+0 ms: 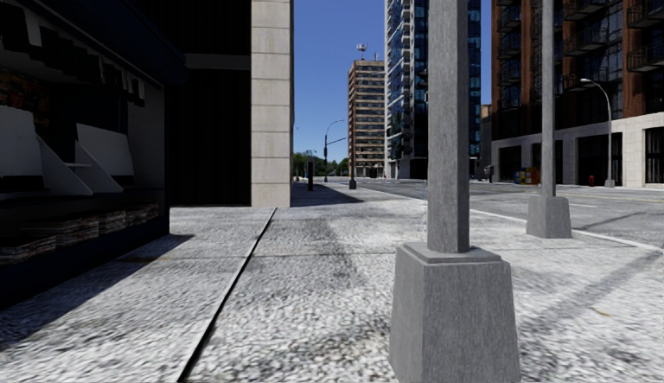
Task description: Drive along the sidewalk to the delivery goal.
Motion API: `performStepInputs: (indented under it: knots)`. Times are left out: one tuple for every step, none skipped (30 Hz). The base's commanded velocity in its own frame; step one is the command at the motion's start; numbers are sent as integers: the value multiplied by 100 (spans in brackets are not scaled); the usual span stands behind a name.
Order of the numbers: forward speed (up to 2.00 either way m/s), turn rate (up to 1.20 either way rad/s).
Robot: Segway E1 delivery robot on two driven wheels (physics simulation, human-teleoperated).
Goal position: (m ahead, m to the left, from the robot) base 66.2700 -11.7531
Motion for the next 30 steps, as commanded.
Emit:
performStepInputs:
  knots:
    - [135, 0]
    - [135, 0]
    - [135, 0]
    - [135, 26]
    - [135, 120]
    - [135, 120]
    - [135, 120]
    - [135, 120]
    - [135, 120]
    - [135, 120]
    - [135, 120]
    - [135, 120]
    - [135, 120]
    - [135, 79]
    - [135, 0]
    - [135, 0]
    - [135, 0]
    - [135, 0]
    - [135, 0]
    - [135, 0]
    - [135, 0]
    - [135, 0]
    - [135, 0]
    - [135, 0]
    - [135, 0]
    - [135, 0]
    - [135, 0]
    - [135, 0]
    - [135, 0]
    - [135, 0]
